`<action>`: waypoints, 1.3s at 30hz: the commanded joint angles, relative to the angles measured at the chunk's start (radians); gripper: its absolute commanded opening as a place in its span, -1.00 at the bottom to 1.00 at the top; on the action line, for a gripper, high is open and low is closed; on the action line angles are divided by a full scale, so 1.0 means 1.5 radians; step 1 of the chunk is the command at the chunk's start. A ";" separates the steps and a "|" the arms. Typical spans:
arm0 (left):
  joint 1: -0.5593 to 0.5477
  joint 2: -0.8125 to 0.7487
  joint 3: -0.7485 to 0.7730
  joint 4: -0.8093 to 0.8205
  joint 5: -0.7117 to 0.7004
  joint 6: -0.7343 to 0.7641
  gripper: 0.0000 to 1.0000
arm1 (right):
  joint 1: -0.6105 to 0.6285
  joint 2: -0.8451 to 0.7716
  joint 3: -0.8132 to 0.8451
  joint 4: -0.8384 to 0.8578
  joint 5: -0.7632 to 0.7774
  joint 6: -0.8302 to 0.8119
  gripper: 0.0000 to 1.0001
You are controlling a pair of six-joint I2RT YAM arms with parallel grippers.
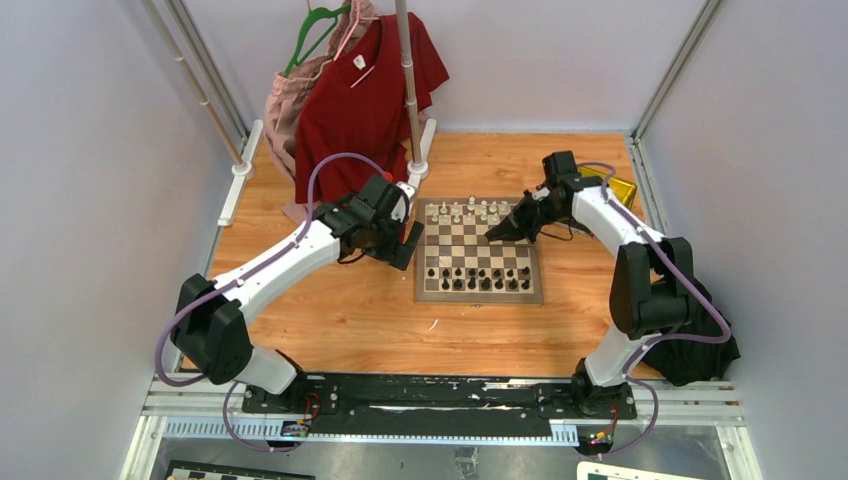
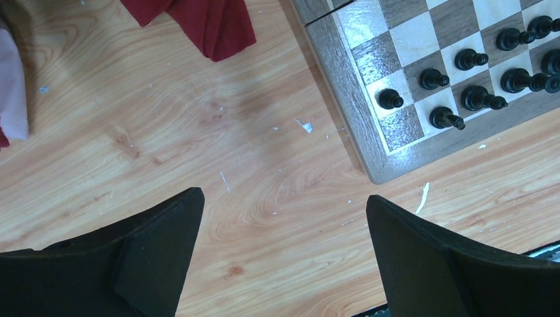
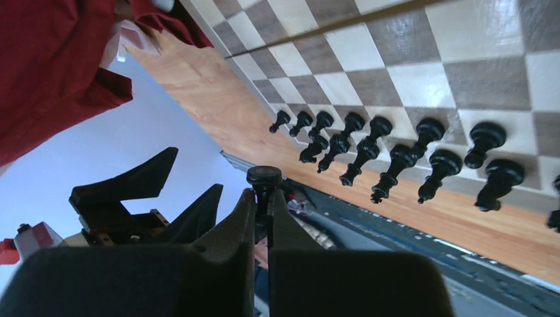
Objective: Set up the chess pieces on the board
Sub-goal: Place the chess piece on the chessboard.
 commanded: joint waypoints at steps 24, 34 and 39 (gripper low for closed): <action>0.002 -0.006 -0.005 -0.009 0.009 -0.006 1.00 | -0.009 -0.066 -0.207 0.148 0.034 0.345 -0.99; 0.003 0.022 0.000 -0.009 0.024 -0.004 1.00 | -0.030 -0.061 -0.234 0.123 0.049 0.348 -0.95; 0.003 0.032 0.005 -0.011 0.018 0.000 1.00 | -0.039 -0.040 -0.230 0.122 0.050 0.346 -0.88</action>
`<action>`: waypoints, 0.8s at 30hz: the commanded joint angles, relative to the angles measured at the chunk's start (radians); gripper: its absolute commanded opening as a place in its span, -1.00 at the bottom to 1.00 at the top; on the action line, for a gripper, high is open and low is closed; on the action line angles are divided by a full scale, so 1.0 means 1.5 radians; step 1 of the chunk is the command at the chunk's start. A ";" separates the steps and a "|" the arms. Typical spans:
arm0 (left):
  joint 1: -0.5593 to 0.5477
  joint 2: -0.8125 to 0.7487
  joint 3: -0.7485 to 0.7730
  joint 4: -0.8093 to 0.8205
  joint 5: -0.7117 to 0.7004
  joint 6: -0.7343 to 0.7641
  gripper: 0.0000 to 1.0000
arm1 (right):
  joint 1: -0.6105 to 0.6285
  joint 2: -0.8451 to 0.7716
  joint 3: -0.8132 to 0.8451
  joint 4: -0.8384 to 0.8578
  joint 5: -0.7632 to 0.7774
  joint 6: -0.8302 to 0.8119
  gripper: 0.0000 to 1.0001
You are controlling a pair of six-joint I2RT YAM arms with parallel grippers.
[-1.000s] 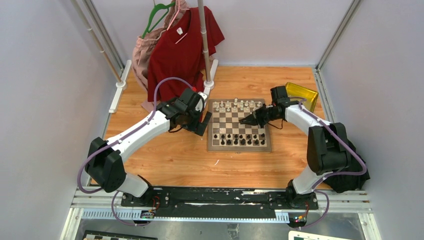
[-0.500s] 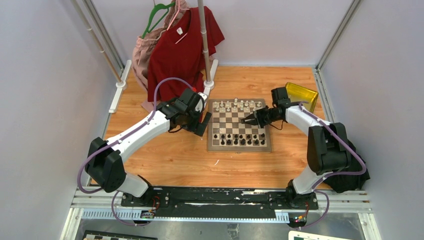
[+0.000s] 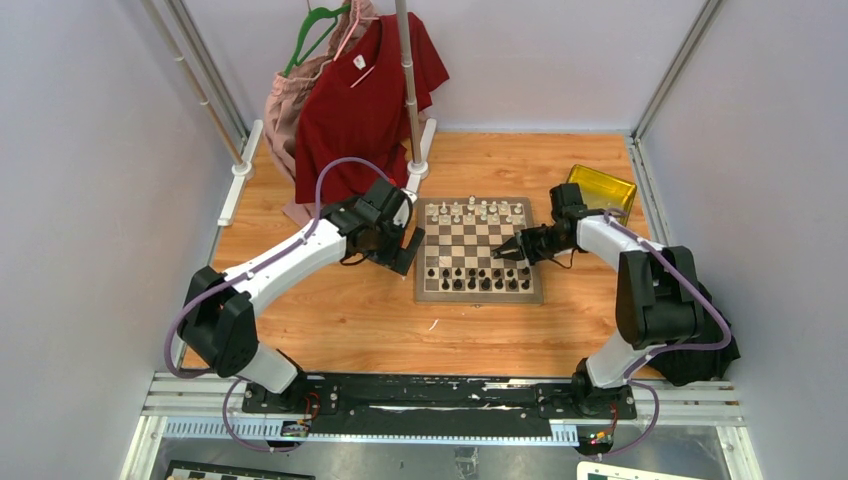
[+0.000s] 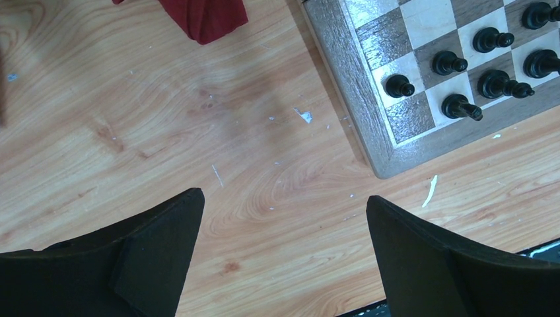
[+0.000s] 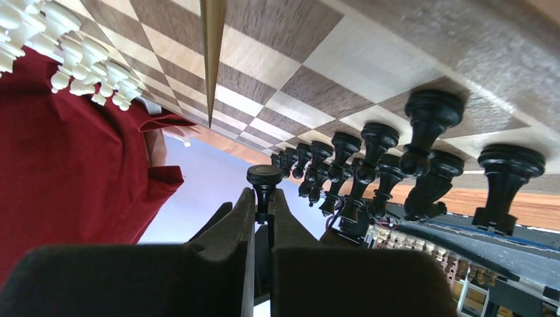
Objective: Set up the chess pieces on the board
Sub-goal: Place the chess piece on the chessboard.
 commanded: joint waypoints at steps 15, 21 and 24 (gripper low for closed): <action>0.003 0.039 0.032 -0.004 0.006 0.012 1.00 | -0.039 0.060 0.023 -0.035 0.018 -0.030 -0.34; 0.002 0.044 0.037 -0.005 0.003 0.014 1.00 | -0.042 0.064 0.051 -0.041 0.018 -0.049 -0.30; 0.003 0.045 0.039 -0.006 0.004 0.015 1.00 | -0.041 0.063 0.088 -0.066 0.023 -0.079 -0.30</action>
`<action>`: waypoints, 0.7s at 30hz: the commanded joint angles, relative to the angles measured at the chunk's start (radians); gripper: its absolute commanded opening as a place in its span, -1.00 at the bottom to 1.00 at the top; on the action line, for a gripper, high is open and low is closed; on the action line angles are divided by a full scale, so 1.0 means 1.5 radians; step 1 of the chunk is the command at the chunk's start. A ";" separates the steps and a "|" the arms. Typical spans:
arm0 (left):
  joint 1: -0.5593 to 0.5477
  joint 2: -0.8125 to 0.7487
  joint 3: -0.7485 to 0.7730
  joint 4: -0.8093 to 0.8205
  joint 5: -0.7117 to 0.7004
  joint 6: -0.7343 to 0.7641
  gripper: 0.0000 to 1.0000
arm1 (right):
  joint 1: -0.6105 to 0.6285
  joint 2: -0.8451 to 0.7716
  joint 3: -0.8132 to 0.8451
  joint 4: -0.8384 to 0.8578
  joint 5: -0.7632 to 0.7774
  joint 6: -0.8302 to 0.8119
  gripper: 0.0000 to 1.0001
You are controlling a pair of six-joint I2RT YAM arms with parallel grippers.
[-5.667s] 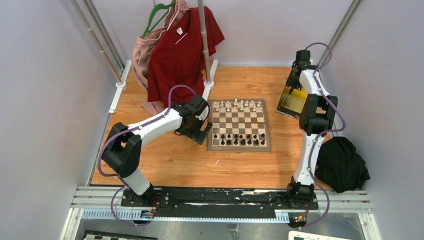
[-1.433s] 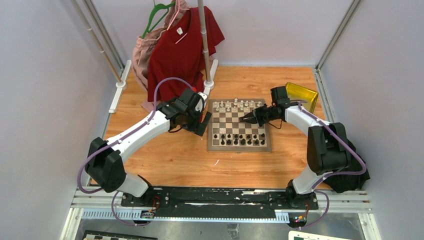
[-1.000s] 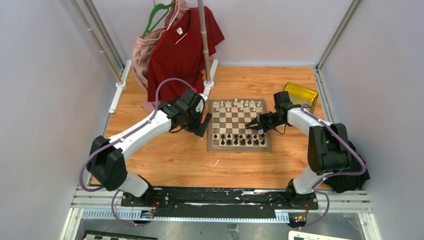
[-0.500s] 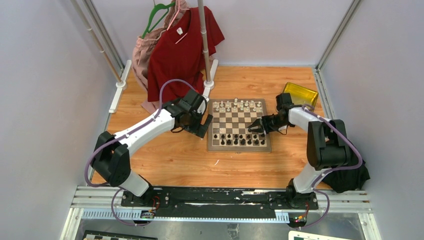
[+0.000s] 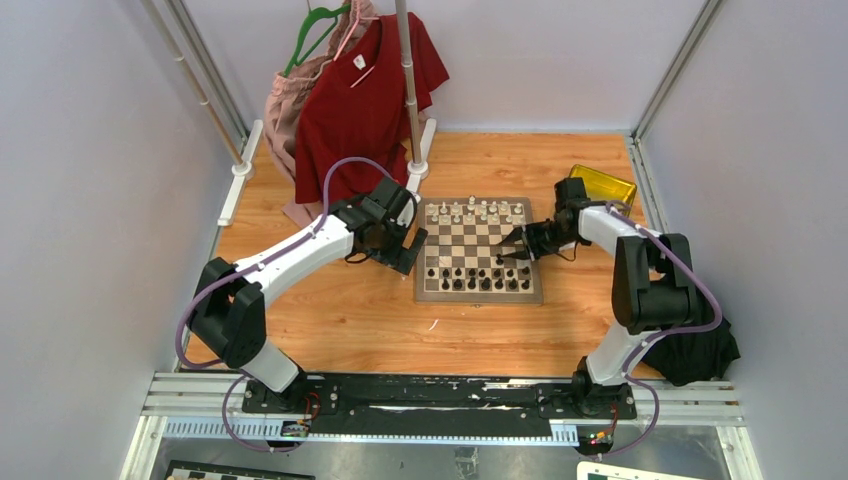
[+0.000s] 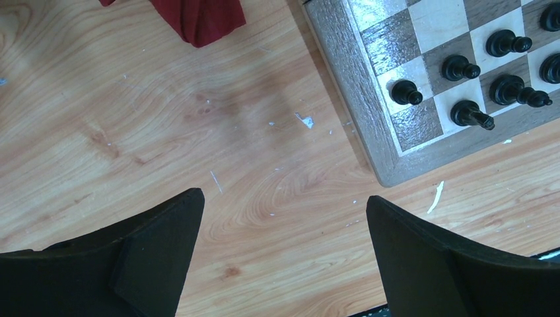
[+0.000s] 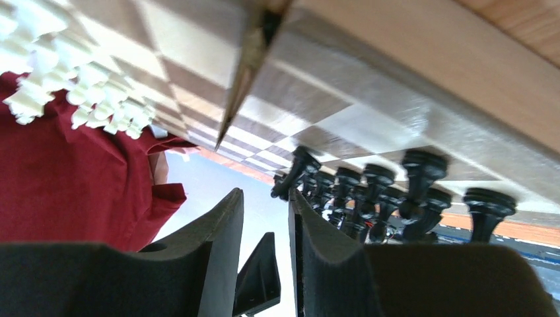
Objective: Set up the chess pieces on the board
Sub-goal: Place the chess piece on the chessboard, then pick up the chess piece from the chessboard.
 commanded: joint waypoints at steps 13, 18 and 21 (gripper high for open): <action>0.002 -0.022 0.009 -0.001 0.023 -0.004 1.00 | 0.010 -0.055 0.123 -0.146 0.070 -0.203 -0.32; 0.002 -0.046 -0.008 0.004 0.028 -0.014 1.00 | 0.072 -0.001 0.310 -0.288 0.205 -0.465 -0.41; 0.002 -0.055 -0.012 0.006 0.030 -0.019 1.00 | 0.123 0.022 0.369 -0.325 0.296 -0.609 -0.46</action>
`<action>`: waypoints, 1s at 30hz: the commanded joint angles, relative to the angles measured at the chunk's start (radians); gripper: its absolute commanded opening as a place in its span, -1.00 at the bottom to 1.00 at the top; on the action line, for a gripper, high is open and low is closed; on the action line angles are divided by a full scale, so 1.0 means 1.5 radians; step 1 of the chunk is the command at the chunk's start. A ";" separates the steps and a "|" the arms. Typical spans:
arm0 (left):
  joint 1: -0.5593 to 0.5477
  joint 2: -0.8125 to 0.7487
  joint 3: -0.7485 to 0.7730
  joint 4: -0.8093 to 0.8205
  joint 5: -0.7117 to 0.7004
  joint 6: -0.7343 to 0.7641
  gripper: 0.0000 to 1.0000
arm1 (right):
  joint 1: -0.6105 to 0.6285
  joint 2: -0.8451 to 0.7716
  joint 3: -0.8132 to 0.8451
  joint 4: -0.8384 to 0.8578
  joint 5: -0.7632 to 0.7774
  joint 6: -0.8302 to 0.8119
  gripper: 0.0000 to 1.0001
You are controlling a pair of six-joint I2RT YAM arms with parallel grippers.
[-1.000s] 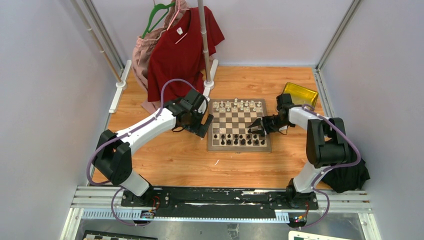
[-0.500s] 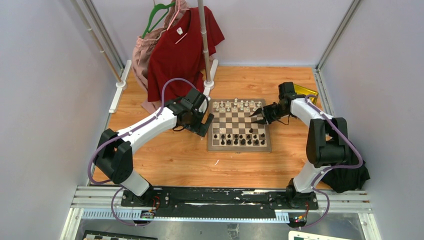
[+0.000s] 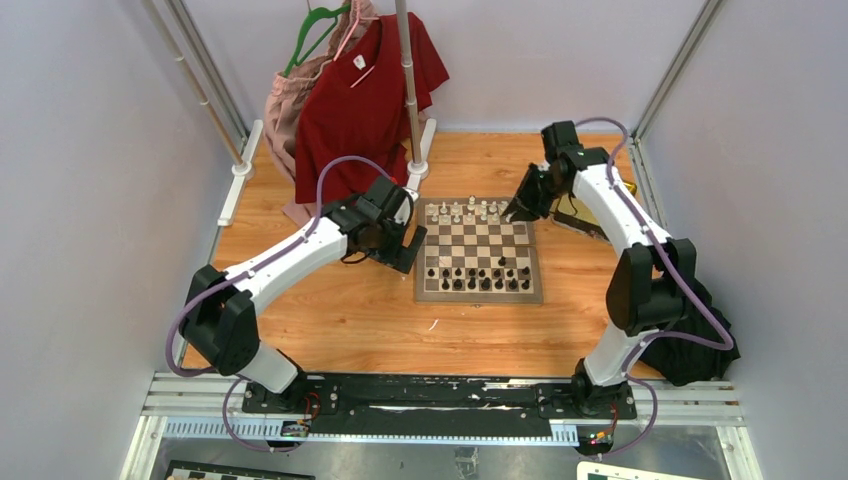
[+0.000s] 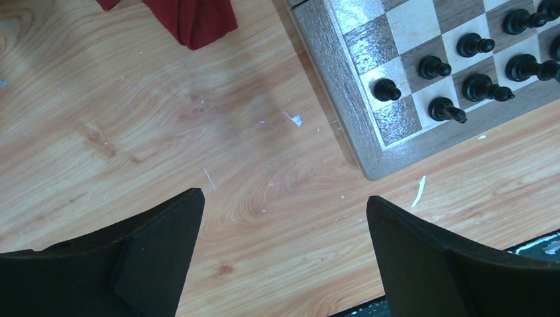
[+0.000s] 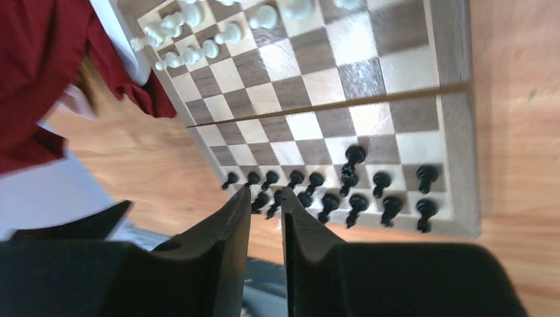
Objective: Set up the chess pieces on the board
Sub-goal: Pick up the chess piece from the chessboard.
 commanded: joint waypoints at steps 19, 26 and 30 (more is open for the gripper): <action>0.002 -0.043 -0.020 0.012 0.019 -0.025 1.00 | 0.197 -0.010 -0.095 0.001 0.315 -0.421 -0.47; 0.001 -0.045 -0.023 0.011 0.017 -0.027 1.00 | 0.199 0.009 -0.089 0.017 0.295 -0.428 -0.41; 0.001 -0.043 -0.022 0.011 0.016 -0.028 1.00 | 0.203 0.020 -0.083 0.018 0.289 -0.429 -0.37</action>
